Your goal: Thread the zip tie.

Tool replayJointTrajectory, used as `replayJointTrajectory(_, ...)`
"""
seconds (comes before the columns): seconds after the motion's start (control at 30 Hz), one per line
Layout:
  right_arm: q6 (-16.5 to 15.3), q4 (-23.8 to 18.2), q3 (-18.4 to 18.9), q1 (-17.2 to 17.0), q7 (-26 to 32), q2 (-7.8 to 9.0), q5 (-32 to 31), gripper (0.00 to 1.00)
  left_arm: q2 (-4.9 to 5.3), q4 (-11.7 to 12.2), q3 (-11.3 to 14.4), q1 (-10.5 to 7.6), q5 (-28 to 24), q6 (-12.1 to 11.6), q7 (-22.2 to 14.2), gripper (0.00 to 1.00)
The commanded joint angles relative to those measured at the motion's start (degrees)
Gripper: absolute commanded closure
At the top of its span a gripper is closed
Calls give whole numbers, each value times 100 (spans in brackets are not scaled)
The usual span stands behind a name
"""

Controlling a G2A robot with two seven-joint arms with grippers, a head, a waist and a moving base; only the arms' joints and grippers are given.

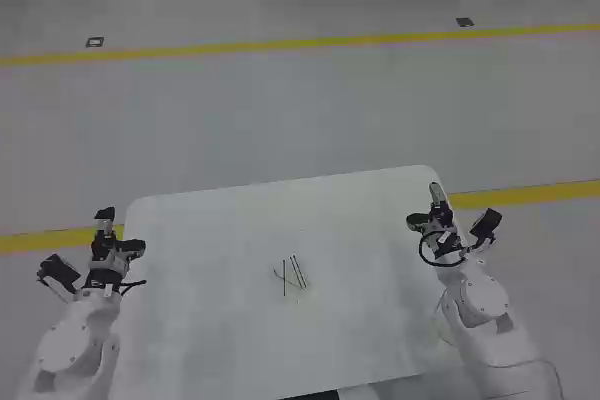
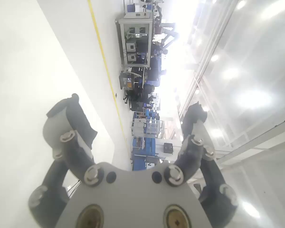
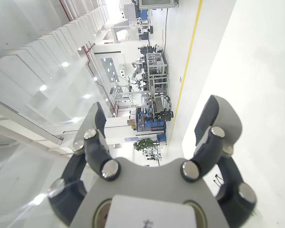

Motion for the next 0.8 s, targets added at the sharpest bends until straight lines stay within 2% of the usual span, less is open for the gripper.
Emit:
replayJointTrajectory(0.0,0,0,0,0,0,0,0,0,0,0,0,0,0,0,0,0)
replayJointTrajectory(0.03,0,0,0,0,0,0,0,22,0,0,0,0,0,0,0,22)
replayJointTrajectory(0.07,0,0,0,0,0,0,0,0,0,0,0,0,0,0,0,0)
replayJointTrajectory(0.1,0,0,0,0,0,0,0,22,0,0,0,0,0,0,0,0)
replayJointTrajectory(0.13,0,0,0,0,0,0,0,22,0,0,0,0,0,0,0,22)
replayJointTrajectory(0.17,0,0,0,0,0,0,0,0,0,0,0,0,0,0,0,22)
replayJointTrajectory(0.2,0,0,0,0,0,0,0,0,3,-65,62,-3,87,2,-101,0)
replayJointTrajectory(0.27,0,0,0,0,0,0,0,0,11,-141,189,-4,380,44,-259,0)
replayJointTrajectory(0.43,0,0,0,0,0,0,0,0,27,-433,694,22,1295,535,-688,0)
replayJointTrajectory(0.53,0,0,0,0,0,0,0,0,44,-585,977,4,1777,683,-1060,0)
replayJointTrajectory(0.77,0,0,0,0,0,0,0,0,44,-585,977,4,1777,683,-1060,0)
